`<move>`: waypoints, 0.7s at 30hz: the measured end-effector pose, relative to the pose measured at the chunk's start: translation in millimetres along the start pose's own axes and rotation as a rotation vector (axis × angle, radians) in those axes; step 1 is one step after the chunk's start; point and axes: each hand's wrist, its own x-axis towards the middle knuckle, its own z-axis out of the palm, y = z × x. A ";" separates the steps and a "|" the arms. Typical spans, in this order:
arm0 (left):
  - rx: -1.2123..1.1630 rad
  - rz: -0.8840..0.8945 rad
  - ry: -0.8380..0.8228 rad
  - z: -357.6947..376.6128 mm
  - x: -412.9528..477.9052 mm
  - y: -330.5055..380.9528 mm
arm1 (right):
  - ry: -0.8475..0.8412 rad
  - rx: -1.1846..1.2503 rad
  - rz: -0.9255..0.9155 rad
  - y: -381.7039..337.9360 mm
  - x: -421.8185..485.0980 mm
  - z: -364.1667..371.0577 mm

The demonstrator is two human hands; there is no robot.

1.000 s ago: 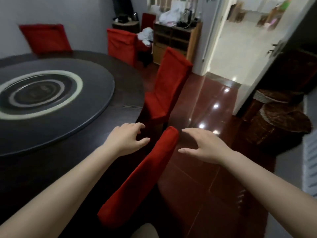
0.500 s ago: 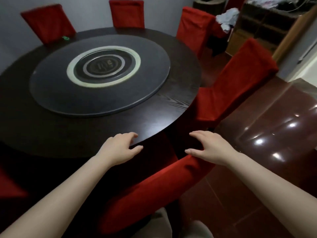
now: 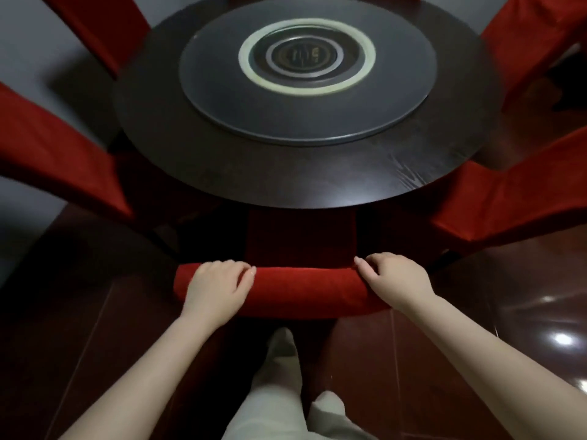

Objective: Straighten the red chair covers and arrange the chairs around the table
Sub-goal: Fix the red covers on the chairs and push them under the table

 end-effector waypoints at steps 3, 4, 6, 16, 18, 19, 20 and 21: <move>0.031 -0.026 0.073 3.6 -0.6 -0.4 | 0.068 -0.155 -0.060 -5.0 -4.3 5.1; 0.055 -0.022 0.079 4.3 1.9 -1.6 | 0.075 -0.173 -0.075 -5.7 -4.7 6.5; 0.118 0.003 0.071 5.6 7.6 -5.5 | 0.094 -0.162 -0.082 -4.8 -4.4 8.7; 0.220 0.083 0.142 22.3 22.6 -47.2 | 0.209 -0.149 -0.075 -22.7 -3.8 19.3; 0.226 0.100 0.163 19.1 24.3 -63.3 | 0.228 -0.093 -0.076 -38.1 -8.5 23.9; 0.233 0.107 0.172 17.2 25.7 -73.7 | 0.236 -0.072 -0.067 -47.9 -11.2 28.0; 0.240 0.112 0.178 15.6 26.4 -83.9 | 0.246 -0.053 -0.060 -57.5 -14.0 32.1; 0.247 0.119 0.181 13.6 27.0 -94.5 | 0.261 -0.030 -0.057 -67.9 -16.7 36.4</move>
